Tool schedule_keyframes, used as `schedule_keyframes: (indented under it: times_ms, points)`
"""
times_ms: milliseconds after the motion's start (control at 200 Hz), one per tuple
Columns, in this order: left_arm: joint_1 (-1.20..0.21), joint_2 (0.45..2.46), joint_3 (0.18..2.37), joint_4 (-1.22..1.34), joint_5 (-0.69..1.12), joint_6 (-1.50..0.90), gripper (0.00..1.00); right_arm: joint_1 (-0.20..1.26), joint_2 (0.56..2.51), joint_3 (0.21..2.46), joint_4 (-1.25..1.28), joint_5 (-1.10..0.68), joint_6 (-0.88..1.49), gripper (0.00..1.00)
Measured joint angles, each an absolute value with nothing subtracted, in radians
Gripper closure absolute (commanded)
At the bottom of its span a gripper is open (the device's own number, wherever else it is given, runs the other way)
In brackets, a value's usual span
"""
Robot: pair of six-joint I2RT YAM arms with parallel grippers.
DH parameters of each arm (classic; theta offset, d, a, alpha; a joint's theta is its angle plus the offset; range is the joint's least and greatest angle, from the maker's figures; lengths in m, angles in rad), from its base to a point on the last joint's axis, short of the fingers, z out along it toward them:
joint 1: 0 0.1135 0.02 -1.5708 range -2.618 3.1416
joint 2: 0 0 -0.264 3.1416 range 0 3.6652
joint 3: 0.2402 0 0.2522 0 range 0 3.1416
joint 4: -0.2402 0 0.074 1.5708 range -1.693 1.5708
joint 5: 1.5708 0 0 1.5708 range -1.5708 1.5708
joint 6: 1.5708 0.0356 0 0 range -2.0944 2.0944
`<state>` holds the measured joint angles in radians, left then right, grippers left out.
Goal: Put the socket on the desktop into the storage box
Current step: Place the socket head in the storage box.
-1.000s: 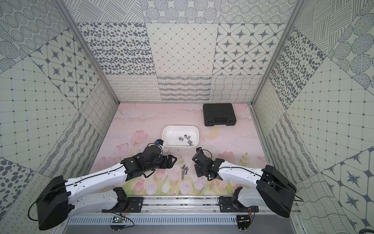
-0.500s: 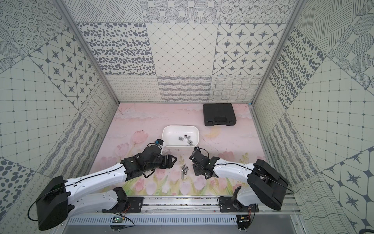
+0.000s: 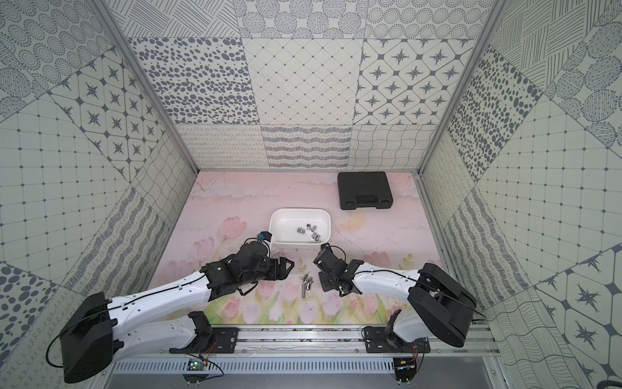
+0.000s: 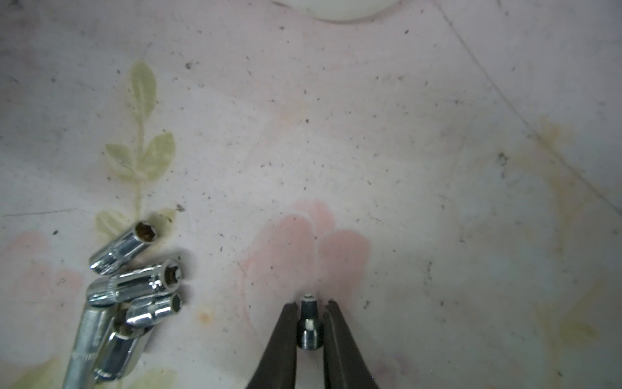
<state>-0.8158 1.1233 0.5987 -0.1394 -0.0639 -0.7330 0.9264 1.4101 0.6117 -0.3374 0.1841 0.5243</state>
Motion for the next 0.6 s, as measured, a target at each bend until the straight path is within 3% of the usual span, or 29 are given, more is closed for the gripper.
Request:
schedule_keyframes:
  times_ms: [600]
  points:
    - [-0.816,1.115,0.599,-0.139,-0.064,-0.733,0.13,0.926,1.271,0.649,-0.360,0.159,0.514,0.88]
